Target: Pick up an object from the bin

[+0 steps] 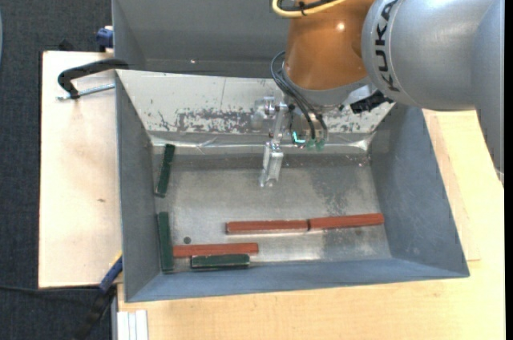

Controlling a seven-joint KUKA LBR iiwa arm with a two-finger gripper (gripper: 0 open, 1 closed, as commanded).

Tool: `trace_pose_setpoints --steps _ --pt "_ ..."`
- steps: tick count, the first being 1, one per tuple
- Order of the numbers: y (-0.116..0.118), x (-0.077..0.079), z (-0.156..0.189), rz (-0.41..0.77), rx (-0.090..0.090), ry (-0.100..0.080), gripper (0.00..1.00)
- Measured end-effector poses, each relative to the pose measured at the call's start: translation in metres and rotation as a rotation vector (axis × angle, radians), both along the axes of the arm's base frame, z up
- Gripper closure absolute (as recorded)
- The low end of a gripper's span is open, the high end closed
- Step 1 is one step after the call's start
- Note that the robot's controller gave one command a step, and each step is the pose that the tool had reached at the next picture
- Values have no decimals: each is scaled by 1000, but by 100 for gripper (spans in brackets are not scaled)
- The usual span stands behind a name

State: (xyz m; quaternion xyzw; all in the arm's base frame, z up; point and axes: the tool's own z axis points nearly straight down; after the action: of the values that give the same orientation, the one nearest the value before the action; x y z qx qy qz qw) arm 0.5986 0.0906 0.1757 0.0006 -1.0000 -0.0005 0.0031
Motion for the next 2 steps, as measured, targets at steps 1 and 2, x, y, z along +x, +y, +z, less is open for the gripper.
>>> trace_pose_setpoints --steps 1,2 --pt "0 2 4 -1 1 -8 0" --pt "-22 -2 -29 100 2 -12 0"
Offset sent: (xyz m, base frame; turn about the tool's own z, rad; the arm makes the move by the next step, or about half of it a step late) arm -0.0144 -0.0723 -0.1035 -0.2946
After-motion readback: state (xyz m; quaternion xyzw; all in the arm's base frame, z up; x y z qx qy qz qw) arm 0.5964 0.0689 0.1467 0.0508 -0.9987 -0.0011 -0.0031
